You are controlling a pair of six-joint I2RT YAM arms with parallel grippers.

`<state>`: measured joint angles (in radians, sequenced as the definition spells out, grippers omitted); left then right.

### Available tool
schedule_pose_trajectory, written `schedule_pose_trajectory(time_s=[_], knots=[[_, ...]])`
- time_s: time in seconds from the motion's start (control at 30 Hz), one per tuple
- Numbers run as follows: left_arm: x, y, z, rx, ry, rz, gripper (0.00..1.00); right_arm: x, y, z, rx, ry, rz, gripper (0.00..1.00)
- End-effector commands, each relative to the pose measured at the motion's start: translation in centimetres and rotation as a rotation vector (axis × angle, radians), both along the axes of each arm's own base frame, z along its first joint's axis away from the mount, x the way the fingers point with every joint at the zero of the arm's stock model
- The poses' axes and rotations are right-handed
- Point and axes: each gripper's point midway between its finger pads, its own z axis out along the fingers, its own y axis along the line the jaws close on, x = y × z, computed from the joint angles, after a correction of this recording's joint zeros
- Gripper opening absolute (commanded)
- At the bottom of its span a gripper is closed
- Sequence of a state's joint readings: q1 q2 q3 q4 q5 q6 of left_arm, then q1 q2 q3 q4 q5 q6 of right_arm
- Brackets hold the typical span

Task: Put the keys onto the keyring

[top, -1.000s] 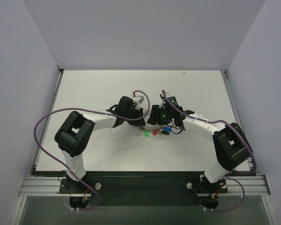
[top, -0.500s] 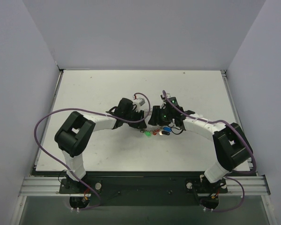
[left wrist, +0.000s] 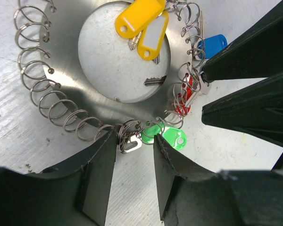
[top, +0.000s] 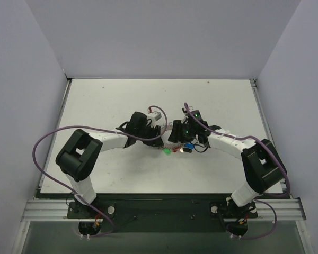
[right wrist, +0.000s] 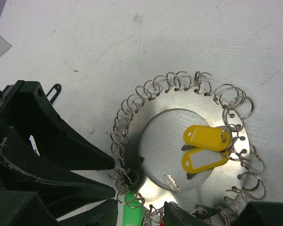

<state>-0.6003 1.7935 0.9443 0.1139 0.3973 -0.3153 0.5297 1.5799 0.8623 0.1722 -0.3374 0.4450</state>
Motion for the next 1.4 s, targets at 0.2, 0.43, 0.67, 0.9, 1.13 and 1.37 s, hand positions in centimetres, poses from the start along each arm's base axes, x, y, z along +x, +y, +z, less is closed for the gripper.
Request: schedule_pose_trajectory(time_s=[0.2, 0.43, 0.67, 0.9, 1.13, 1.37], knots=[[0.5, 0.8, 1.6, -0.026, -0.034, 0.0, 0.47, 0.1, -0.2, 1.0, 0.013, -0.027, -0.007, 0.43], [0.4, 1.1, 1.0, -0.019, -0.024, 0.007, 0.46, 0.0, -0.4, 1.0, 0.01, -0.031, -0.009, 0.43], [0.1, 1.1, 0.9, -0.019, -0.02, -0.008, 0.39, -0.1, -0.4, 0.8, 0.012, -0.025, -0.011, 0.43], [0.0, 1.3, 0.1, -0.013, -0.006, -0.003, 0.36, -0.1, -0.4, 0.8, 0.01, -0.029, -0.011, 0.43], [-0.1, 1.0, -0.6, -0.018, 0.008, -0.012, 0.36, -0.1, -0.5, 0.8, 0.01, -0.029, -0.013, 0.43], [-0.3, 0.5, -0.3, -0.046, 0.009, -0.029, 0.21, -0.1, -0.6, 0.9, 0.01, -0.029, -0.013, 0.43]])
